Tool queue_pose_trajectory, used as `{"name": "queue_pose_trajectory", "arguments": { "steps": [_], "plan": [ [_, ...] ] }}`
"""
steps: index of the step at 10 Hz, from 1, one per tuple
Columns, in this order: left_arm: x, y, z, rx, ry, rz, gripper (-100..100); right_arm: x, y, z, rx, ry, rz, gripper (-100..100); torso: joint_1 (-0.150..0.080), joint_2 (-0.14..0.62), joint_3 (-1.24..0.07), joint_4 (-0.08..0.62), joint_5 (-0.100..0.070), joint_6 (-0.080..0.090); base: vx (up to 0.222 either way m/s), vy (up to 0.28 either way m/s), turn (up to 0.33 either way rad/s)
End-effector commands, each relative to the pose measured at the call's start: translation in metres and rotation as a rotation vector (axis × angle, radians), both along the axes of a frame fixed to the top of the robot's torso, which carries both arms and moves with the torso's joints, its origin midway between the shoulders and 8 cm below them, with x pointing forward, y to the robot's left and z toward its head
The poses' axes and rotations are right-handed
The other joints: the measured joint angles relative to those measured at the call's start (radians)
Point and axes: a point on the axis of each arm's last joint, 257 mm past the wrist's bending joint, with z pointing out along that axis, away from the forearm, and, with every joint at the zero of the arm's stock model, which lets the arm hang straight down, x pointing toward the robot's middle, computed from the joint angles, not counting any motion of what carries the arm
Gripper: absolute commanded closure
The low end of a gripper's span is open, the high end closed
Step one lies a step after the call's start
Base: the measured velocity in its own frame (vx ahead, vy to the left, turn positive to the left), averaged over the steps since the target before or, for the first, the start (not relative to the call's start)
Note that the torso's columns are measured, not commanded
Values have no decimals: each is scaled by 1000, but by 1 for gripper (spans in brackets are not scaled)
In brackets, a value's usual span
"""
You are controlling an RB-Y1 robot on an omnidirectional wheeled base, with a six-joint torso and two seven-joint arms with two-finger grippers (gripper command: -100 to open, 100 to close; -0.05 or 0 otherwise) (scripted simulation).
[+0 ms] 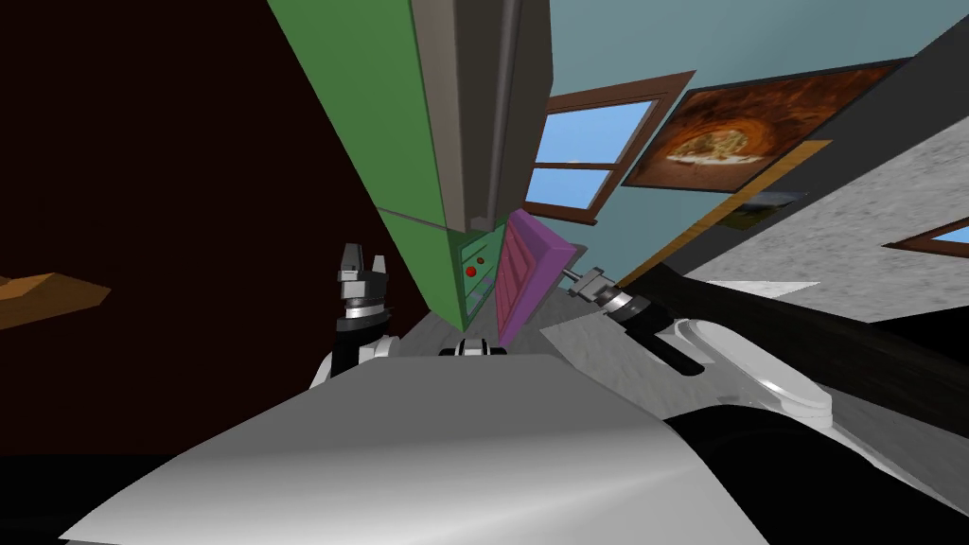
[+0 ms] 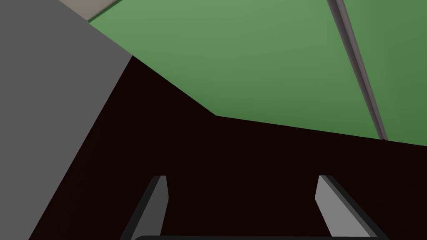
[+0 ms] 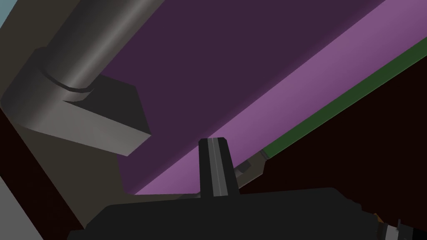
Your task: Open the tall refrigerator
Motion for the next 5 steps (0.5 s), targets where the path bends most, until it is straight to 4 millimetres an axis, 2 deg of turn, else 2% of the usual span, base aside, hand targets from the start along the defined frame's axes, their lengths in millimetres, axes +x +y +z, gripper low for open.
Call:
{"name": "queue_pose_trajectory", "arguments": {
  "steps": [1,2,3,5],
  "plan": [
    [0,0,0,0,0,0,0,16,1,3,6,-17,19,100,-1,-1,0,-2,-2,-2,-12,39,-17],
    [0,0,0,0,0,0,0,20,8,-9,1,15,64,100,-2,-3,-2,-1,0,-4,-5,51,-184],
    [0,0,0,0,0,0,0,27,5,-11,10,16,59,100,-1,-3,-2,-1,0,-2,2,51,-118],
    [0,0,0,0,0,0,0,35,4,2,9,-18,60,100,-4,-5,-4,-2,-1,-5,-15,23,-7]
  ]
}}
